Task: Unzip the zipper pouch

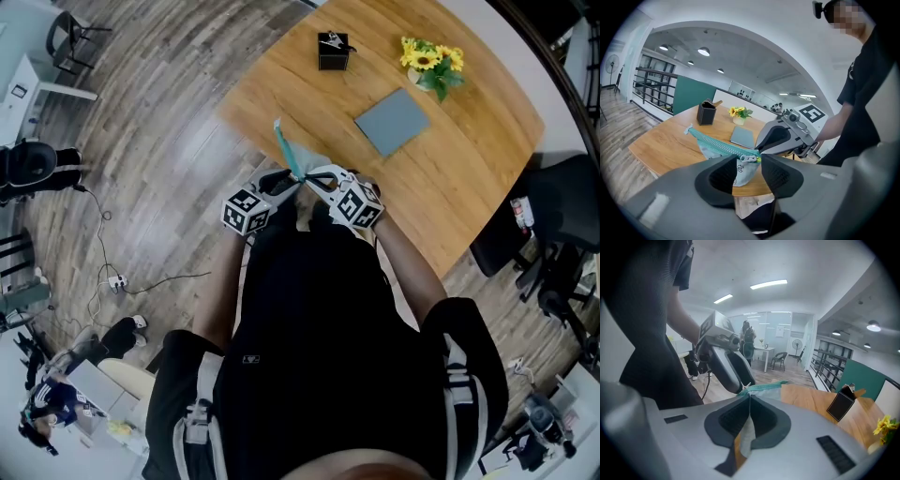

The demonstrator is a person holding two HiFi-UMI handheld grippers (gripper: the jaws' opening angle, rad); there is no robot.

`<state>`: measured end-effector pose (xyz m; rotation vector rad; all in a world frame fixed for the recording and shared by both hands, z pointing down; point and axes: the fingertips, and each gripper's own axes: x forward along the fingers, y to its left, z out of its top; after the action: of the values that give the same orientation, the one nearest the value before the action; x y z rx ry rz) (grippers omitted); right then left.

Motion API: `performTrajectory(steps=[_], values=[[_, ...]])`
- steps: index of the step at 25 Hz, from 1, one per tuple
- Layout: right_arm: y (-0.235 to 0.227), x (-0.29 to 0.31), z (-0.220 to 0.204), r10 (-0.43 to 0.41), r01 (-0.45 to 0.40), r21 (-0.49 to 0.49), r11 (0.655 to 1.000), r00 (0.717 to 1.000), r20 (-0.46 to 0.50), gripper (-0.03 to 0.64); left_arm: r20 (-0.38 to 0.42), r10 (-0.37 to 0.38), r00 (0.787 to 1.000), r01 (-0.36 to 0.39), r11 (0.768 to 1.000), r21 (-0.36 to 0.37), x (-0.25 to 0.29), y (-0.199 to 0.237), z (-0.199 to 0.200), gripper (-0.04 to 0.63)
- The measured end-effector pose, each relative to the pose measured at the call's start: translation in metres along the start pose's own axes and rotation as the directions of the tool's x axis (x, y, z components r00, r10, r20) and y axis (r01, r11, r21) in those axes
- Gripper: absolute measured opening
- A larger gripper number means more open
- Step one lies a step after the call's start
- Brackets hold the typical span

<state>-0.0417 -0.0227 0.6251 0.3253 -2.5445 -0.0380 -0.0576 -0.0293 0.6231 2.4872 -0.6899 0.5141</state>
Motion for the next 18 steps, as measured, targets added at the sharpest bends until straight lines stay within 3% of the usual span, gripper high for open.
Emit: performTrajectory(steps=[6, 18], values=[[0.005, -0.008, -0.007, -0.006, 0.006, 0.005, 1.000, 1.000, 0.002, 0.011, 0.007, -0.021, 1.000, 0.021, 1.000, 0.000, 0.004, -0.014, -0.001, 0.151], [-0.001, -0.018, -0.015, -0.039, 0.037, 0.056, 0.998, 0.999, 0.024, 0.012, 0.032, -0.032, 0.999, 0.032, 0.999, -0.001, 0.002, -0.024, 0.003, 0.052]])
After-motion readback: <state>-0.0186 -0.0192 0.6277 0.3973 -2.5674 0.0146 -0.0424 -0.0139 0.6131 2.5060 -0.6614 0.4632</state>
